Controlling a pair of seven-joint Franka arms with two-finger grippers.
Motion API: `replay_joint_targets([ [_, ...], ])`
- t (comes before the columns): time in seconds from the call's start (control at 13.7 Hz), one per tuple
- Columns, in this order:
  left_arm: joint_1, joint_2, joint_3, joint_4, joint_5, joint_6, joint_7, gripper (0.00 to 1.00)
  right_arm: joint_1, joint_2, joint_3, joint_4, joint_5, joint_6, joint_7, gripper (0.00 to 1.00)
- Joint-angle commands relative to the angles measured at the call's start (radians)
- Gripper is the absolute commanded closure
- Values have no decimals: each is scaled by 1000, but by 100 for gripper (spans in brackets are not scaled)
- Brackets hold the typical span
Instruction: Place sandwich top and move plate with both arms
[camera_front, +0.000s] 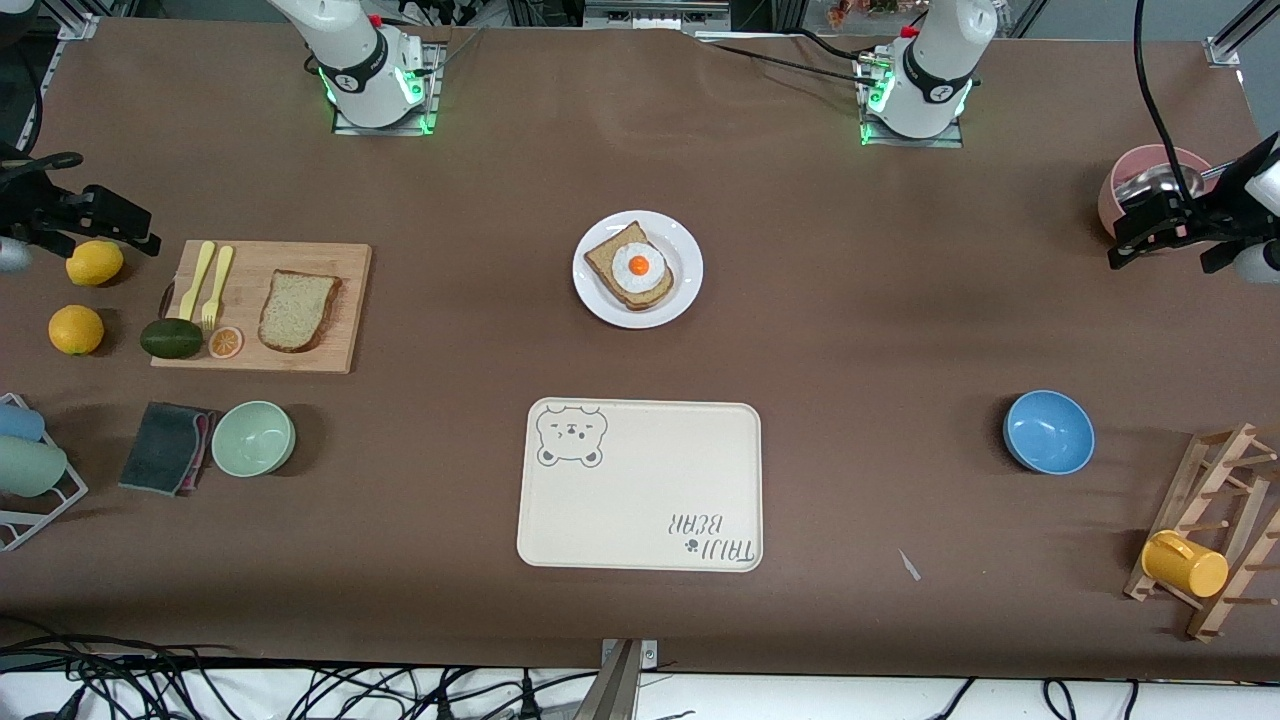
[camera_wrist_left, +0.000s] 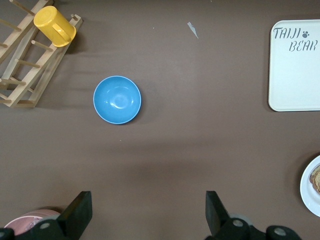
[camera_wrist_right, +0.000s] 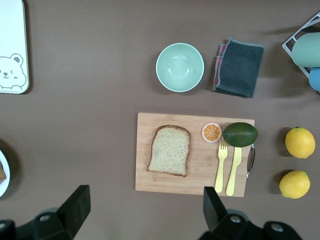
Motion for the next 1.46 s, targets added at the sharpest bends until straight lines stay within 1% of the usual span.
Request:
replay_joint_targets([
  [0.0,-7,6,2,19,16,-18,-2,0,3,8,1,10,8,-13,5,0],
  [0.37,-5,15,0,-11,-6,-12,5,0,12,64,7,-52,-11,-2,23,0],
  [0.44,-1,20,0,-22,-7,-6,5,0,18,76,7,-63,-26,8,61,0],
  [0.51,1,24,0,-34,-7,9,4,0,47,103,7,-74,-70,17,126,0],
  [0.59,2,26,0,-56,-10,31,4,0,59,123,7,-83,-102,27,191,0],
  [0.66,5,26,2,-88,-26,73,4,0,78,127,7,-107,-115,56,241,0],
  [0.8,8,25,2,-180,-43,177,4,0,98,128,9,-211,-170,170,342,1],
  [0.88,7,24,2,-221,-44,222,4,0,99,134,9,-282,-178,250,387,1],
  [0.95,5,26,0,-266,-44,265,4,0,101,133,9,-354,-182,345,420,4],
  [1.02,1,26,0,-304,-52,302,5,0,101,140,7,-412,-211,440,437,6],
  [1.1,-1,35,0,-327,-88,331,5,0,99,171,7,-445,-237,494,450,7],
  [1.17,-2,49,0,-329,-121,334,7,0,99,203,7,-451,-248,517,495,13],
  [1.32,-8,75,-1,-333,-132,334,7,0,99,263,7,-451,-288,579,581,17],
  [1.39,-9,105,-11,-324,-173,339,7,0,101,292,7,-451,-294,606,626,19],
])
